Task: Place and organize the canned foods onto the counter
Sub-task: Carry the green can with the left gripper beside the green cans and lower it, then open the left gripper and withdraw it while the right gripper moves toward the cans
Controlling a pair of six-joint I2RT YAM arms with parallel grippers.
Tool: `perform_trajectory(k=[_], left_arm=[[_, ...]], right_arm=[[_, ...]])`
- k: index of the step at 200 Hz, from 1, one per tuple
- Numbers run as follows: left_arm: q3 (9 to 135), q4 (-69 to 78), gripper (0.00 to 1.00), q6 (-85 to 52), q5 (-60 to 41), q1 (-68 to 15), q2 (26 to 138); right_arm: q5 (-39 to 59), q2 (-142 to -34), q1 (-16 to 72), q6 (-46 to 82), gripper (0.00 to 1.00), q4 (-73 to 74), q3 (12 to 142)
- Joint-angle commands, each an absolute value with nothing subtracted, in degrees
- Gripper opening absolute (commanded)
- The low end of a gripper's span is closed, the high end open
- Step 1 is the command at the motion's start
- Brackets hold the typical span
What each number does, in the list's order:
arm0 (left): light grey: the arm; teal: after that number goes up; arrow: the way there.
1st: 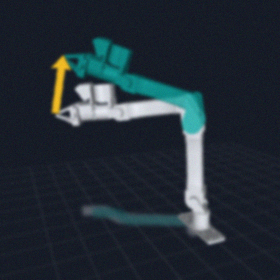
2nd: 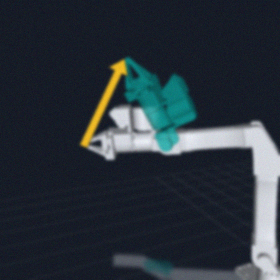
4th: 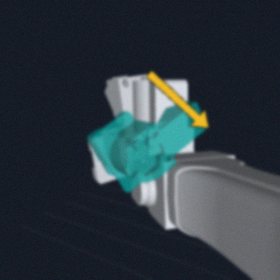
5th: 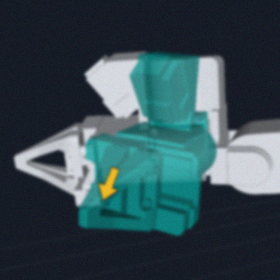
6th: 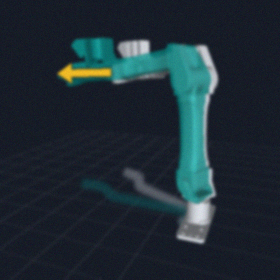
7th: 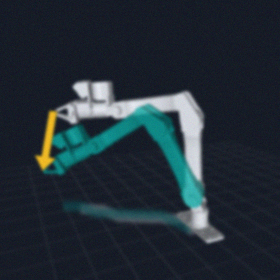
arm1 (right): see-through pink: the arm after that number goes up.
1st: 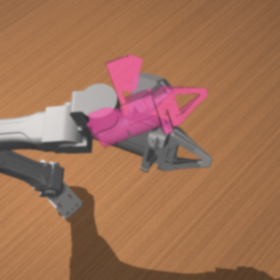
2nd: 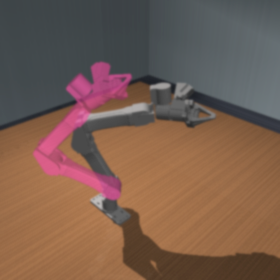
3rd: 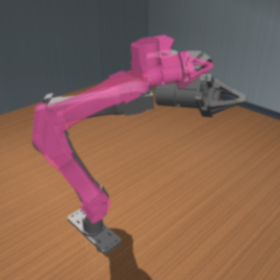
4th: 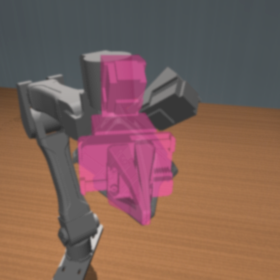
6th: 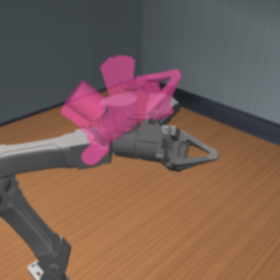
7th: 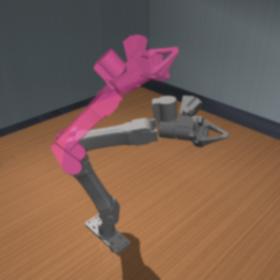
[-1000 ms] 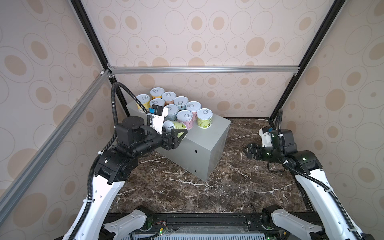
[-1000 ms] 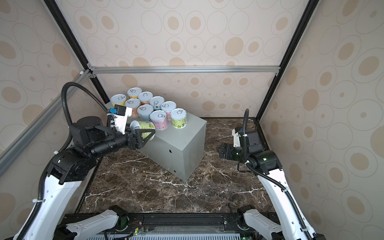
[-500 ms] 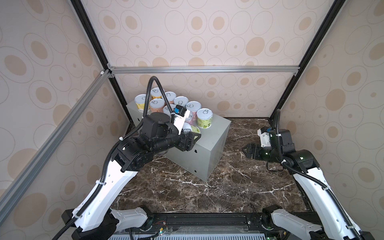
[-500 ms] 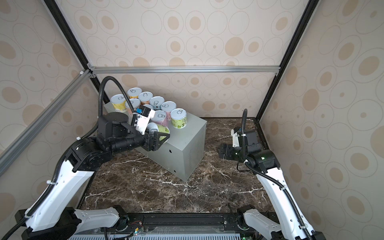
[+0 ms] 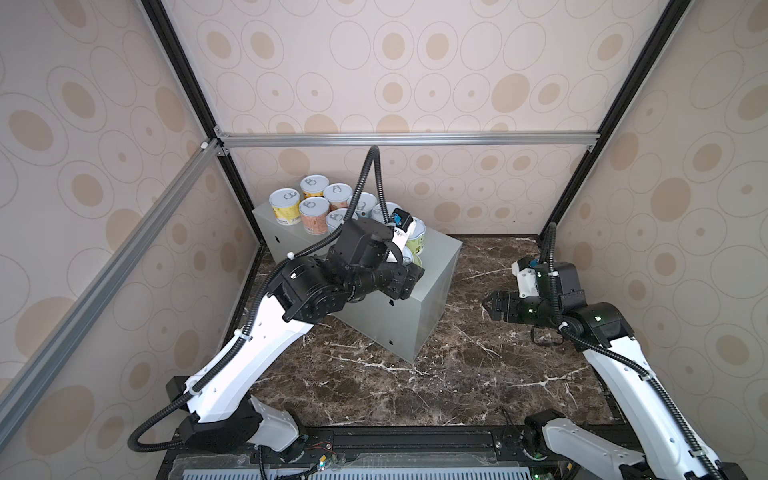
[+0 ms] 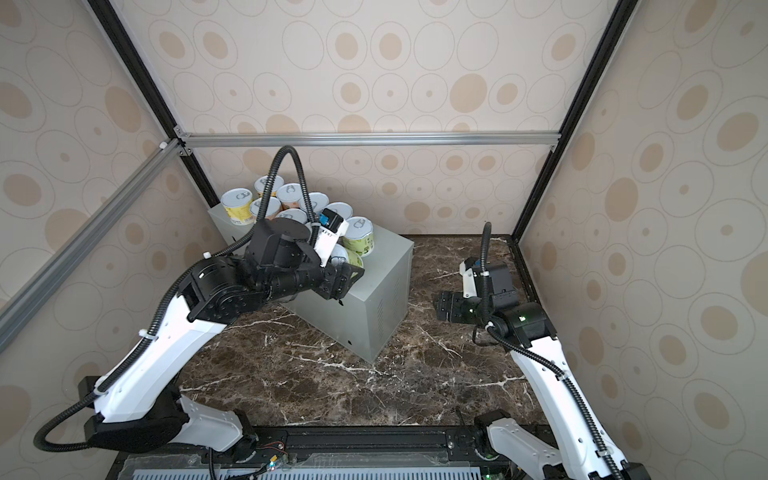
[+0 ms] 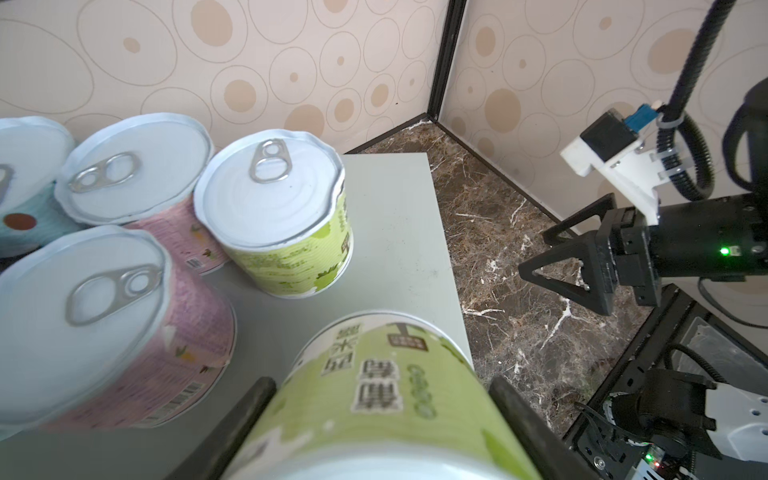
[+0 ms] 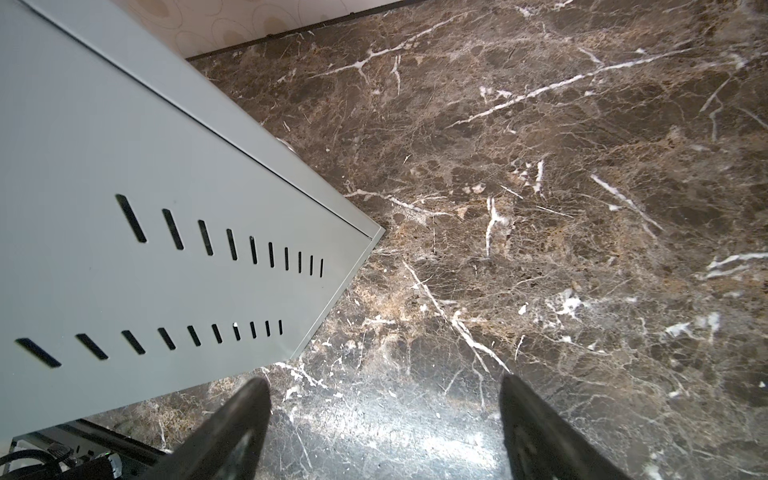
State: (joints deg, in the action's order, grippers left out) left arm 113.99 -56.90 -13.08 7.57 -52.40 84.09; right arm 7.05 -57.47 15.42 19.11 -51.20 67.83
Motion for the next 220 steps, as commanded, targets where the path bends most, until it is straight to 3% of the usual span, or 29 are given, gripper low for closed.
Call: perform_trajectory(k=[1,53,118,195,220], left_arm=[[119.21,-57.21,0.56,-11.57,13.48,-53.88,85.93],[121.35,-58.66,0.59,-11.87,17.46,-54.29,89.94],[122.41,-59.08,0.77,-11.87,19.16,-54.49,91.97],[125.06,-58.96,0.86,-11.48,20.51,-54.54,92.46],[126.84,-58.65,0.99,-11.6,21.0,-54.49,91.57]], right_arm=[[7.11,-56.04,15.73,17.55,0.89,-50.89,66.91],[8.08,-54.72,15.73,17.05,0.89,-50.37,66.27],[8.09,-51.48,15.73,17.21,0.89,-49.32,67.19],[10.89,-47.19,15.75,17.96,0.93,-48.84,69.45],[12.85,-47.24,15.73,16.49,0.92,-49.48,70.72]])
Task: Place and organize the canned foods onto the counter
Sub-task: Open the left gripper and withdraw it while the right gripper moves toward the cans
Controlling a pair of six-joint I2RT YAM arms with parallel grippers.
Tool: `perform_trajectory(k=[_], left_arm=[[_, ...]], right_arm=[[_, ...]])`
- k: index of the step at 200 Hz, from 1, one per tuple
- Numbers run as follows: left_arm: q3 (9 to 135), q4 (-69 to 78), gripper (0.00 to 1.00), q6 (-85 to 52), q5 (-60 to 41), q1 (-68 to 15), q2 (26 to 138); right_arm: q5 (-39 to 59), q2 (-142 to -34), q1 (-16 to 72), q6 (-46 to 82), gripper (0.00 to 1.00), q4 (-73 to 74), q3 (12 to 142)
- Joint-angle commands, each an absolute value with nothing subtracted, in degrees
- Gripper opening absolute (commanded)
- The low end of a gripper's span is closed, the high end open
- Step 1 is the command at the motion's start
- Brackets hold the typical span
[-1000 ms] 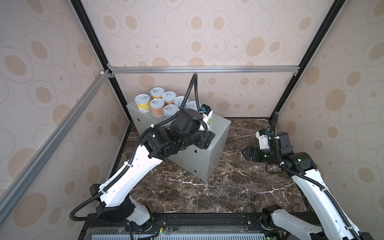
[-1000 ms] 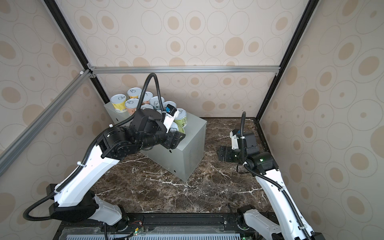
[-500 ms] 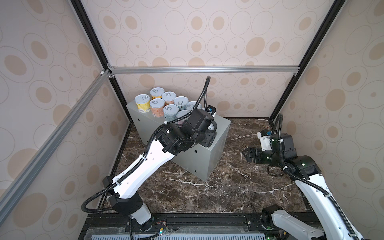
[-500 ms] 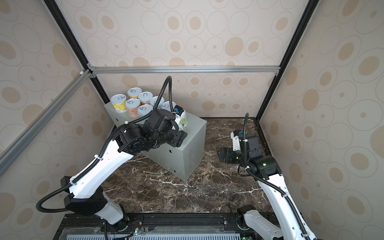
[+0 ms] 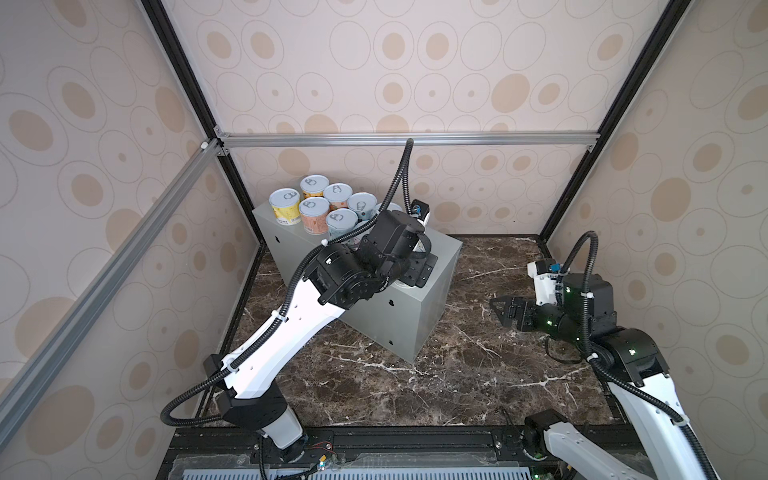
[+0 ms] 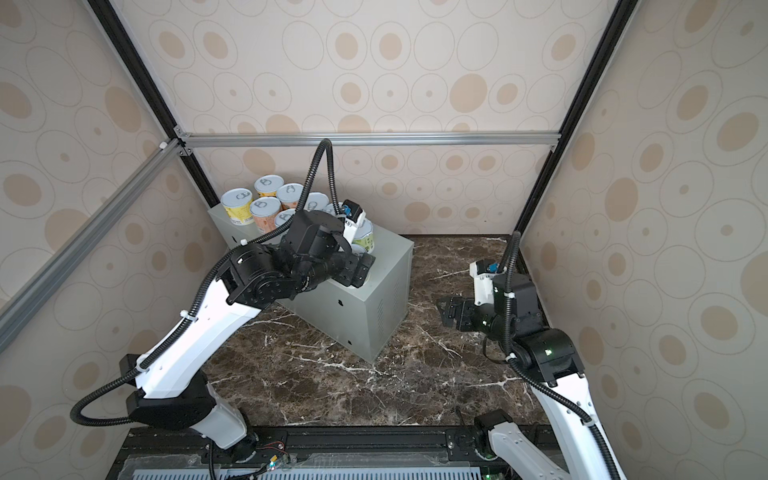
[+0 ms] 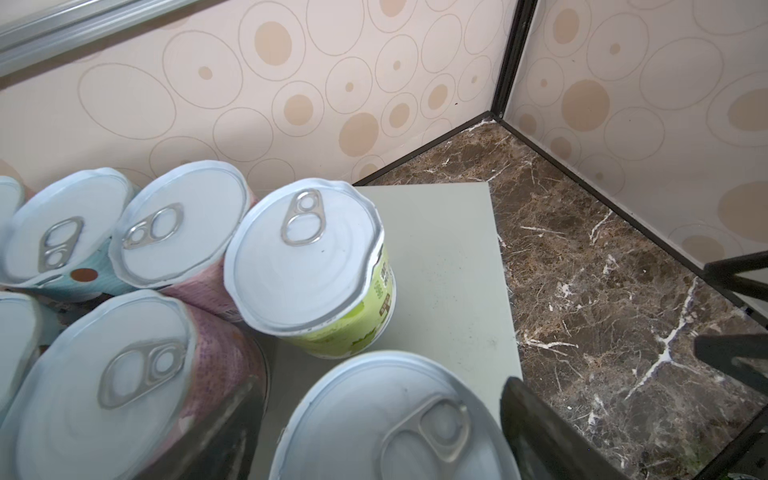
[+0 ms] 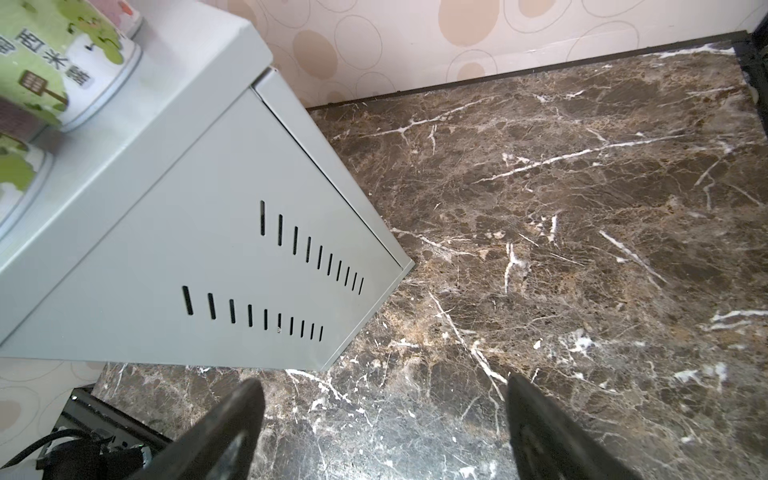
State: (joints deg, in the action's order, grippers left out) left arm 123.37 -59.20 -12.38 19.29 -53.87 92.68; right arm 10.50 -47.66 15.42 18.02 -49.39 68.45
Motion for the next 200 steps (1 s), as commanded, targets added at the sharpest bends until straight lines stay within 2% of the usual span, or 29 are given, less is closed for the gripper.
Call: perform_trajectory(k=[1,56,80,141,200], left_arm=[[126.88,-58.63,0.99,-11.55,21.01,-54.49,91.49],[126.84,-58.18,0.99,-12.63,23.47,-54.49,86.43],[122.43,-57.32,0.99,-13.68,25.9,-54.49,82.23],[97.48,-51.7,0.99,-20.99,32.88,-54.49,63.76],[74.8,-51.73,0.99,-31.06,36.62,-54.49,48.77]], right_arm=[[12.89,-47.26,15.73,16.46,0.92,-49.53,70.78],[16.25,-48.36,15.75,14.48,0.91,-51.21,75.13],[15.81,-50.5,19.16,13.38,0.89,-52.93,77.67],[6.77,-53.8,32.95,13.43,0.89,-52.84,84.52],[-6.68,-58.83,47.85,14.43,0.86,-51.9,89.97]])
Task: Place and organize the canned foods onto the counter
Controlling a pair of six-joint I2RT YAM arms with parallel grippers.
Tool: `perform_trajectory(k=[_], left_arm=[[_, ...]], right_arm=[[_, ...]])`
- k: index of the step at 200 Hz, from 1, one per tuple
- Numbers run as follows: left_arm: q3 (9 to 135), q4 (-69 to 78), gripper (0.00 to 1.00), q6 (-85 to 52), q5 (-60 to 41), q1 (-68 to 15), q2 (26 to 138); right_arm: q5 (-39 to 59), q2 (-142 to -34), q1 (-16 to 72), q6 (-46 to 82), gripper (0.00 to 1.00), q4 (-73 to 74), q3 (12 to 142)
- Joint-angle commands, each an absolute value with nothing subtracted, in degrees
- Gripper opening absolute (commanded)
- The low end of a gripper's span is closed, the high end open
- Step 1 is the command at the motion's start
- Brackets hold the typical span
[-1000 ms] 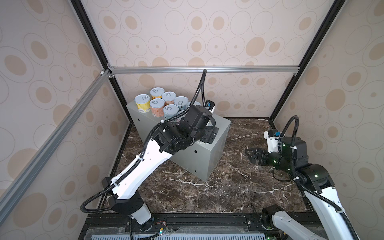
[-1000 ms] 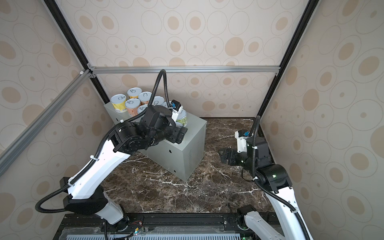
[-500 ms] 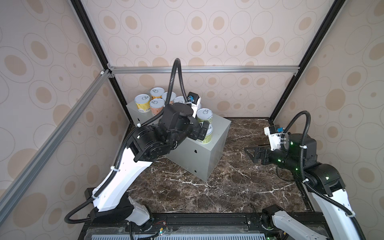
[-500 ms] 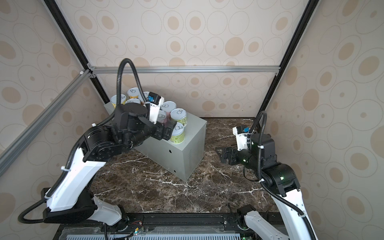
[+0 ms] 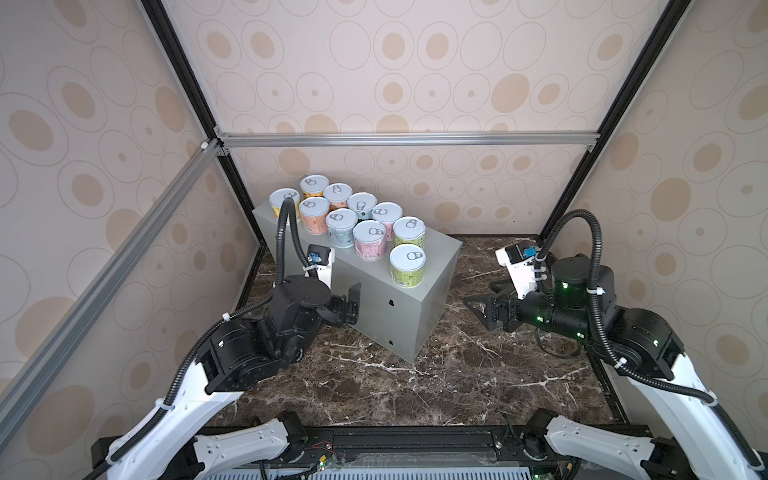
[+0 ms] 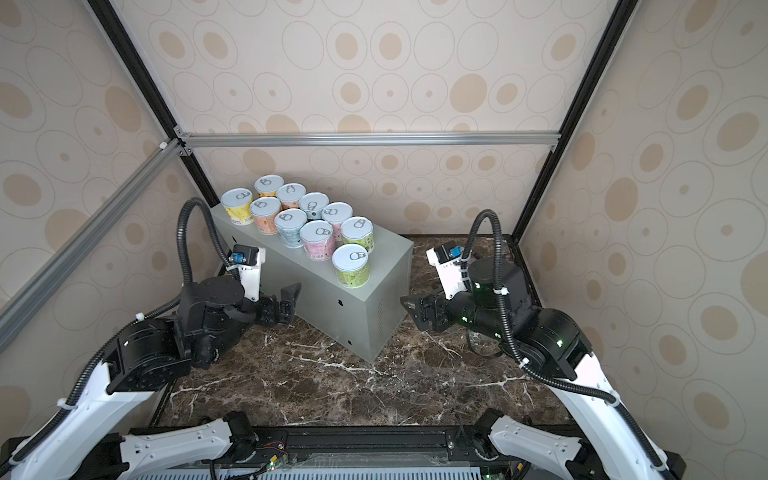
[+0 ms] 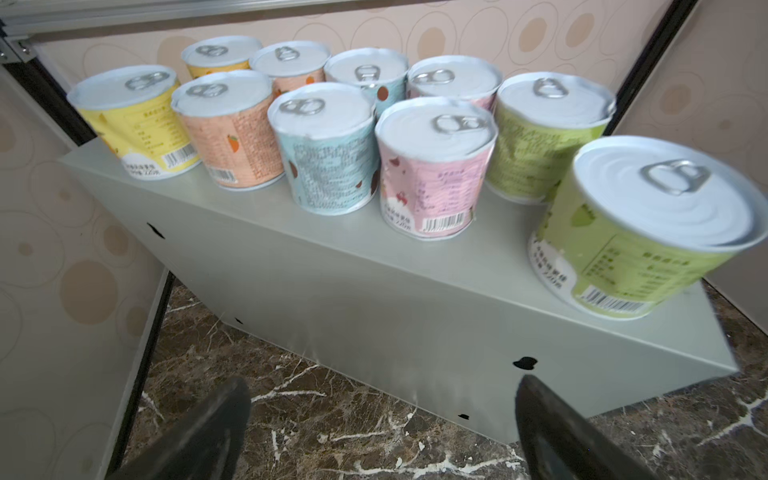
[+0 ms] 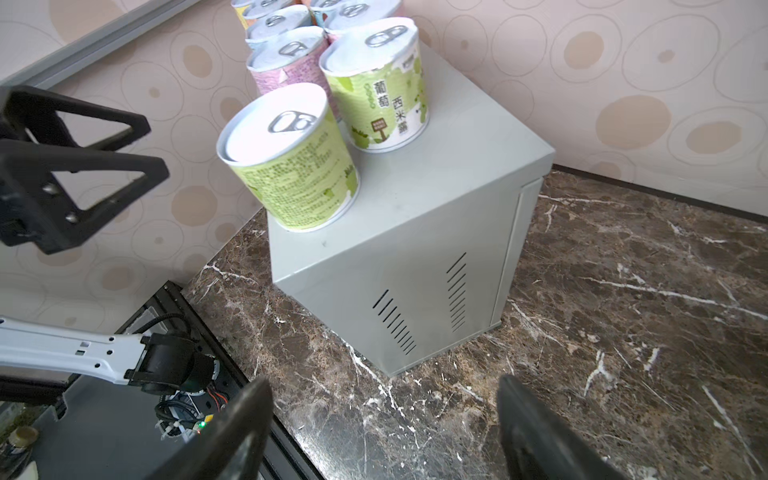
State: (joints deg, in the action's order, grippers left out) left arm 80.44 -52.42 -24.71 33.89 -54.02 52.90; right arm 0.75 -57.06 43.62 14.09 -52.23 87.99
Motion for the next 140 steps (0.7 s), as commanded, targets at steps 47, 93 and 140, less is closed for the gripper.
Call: perform_trajectory(k=[47,93,140], left_arm=[[63.54,-51.2,0.99,-34.4,38.04,-54.4,45.87],[54.13,-44.4,0.99,-33.78,34.22,-52.23,44.2],[45.84,-37.54,0.99,-31.77,25.45,-46.47,42.6]], right_arm=[[-14.61,-65.19,57.28,13.96,0.81,-50.79,94.95],[-16.81,-70.22,59.51,16.12,0.76,-49.63,98.63],[-16.78,-74.83,59.63,18.15,0.74,-49.17,101.99]])
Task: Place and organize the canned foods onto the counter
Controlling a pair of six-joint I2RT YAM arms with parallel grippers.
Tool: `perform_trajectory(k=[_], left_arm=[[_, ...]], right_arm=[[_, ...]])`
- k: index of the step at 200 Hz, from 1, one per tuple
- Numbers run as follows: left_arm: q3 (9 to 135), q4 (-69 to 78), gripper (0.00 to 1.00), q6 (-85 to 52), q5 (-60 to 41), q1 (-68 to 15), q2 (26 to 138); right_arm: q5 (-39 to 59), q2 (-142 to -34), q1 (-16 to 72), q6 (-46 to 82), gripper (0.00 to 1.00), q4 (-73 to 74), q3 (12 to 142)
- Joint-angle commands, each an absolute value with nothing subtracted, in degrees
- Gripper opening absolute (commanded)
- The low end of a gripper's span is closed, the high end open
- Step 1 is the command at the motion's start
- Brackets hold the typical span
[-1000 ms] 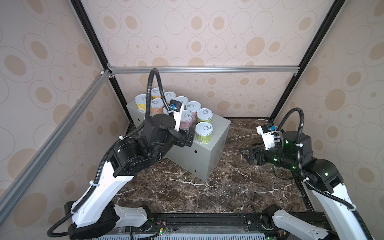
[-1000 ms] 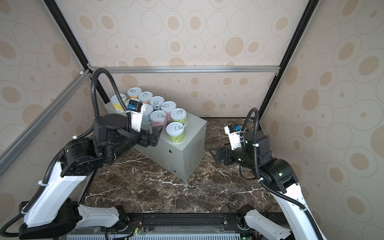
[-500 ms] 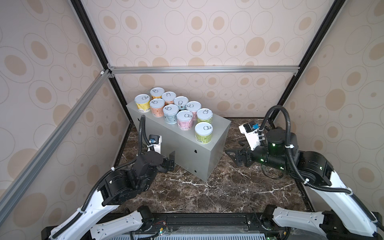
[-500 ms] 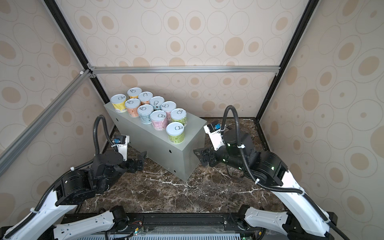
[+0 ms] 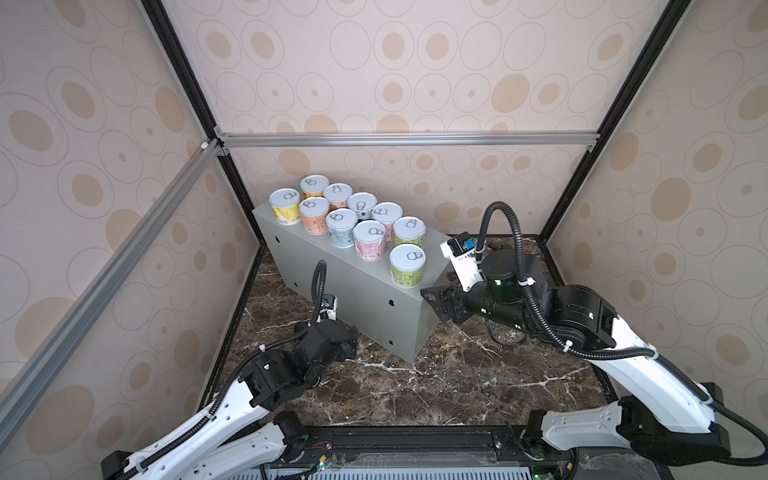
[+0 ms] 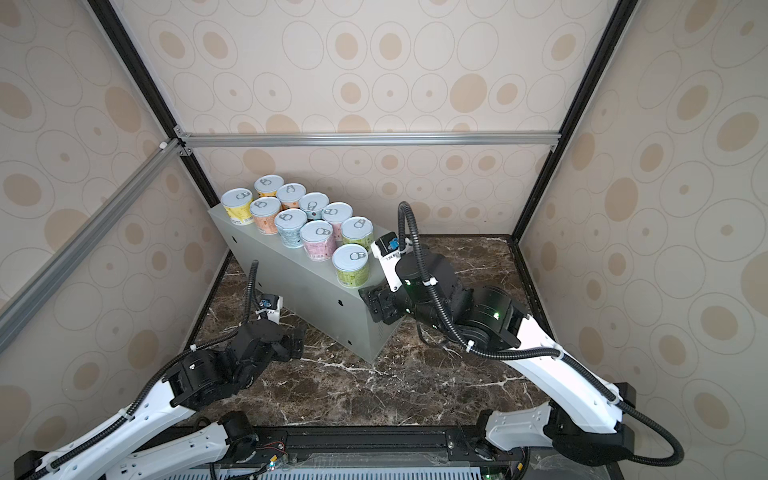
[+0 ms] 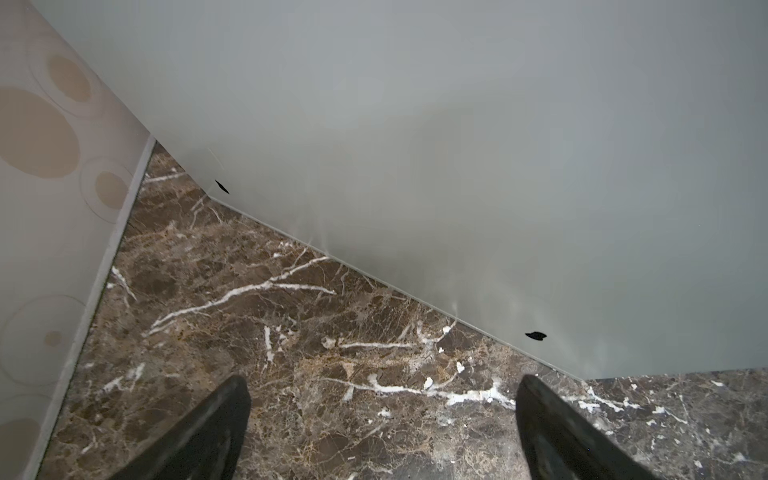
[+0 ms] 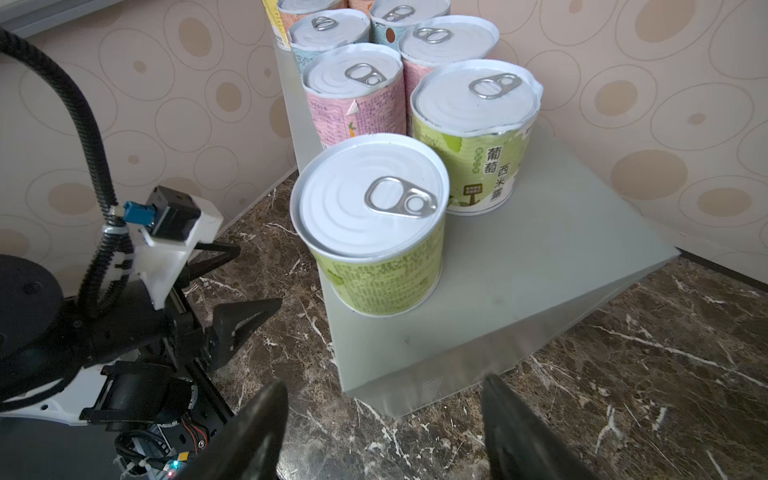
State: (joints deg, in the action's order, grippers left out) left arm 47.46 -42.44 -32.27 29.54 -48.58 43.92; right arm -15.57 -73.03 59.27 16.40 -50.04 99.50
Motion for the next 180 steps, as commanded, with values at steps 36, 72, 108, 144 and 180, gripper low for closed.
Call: perform_trajectory(k=[36,72,108,144,180], left_arm=[[43.74,-35.04,0.99,-30.09,23.25,-43.69,41.83],[42.14,-32.54,0.99,-28.68,20.91,-41.52,41.97],[41.77,-30.93,0.99,-27.05,18.03,-38.99,42.44],[41.14,-29.28,0.99,-25.76,15.0,-36.24,43.07],[40.76,-28.31,0.99,-25.01,13.03,-34.48,43.24]], right_arm=[[-17.81,-78.13,59.59,19.12,0.73,-49.31,104.71],[-19.13,-80.25,59.64,19.56,0.69,-49.04,105.78],[-19.65,-82.04,59.58,19.65,0.66,-48.6,106.93],[-19.77,-84.42,59.33,19.69,0.62,-48.82,108.68],[-19.49,-85.68,58.3,19.86,0.58,-48.32,109.42]])
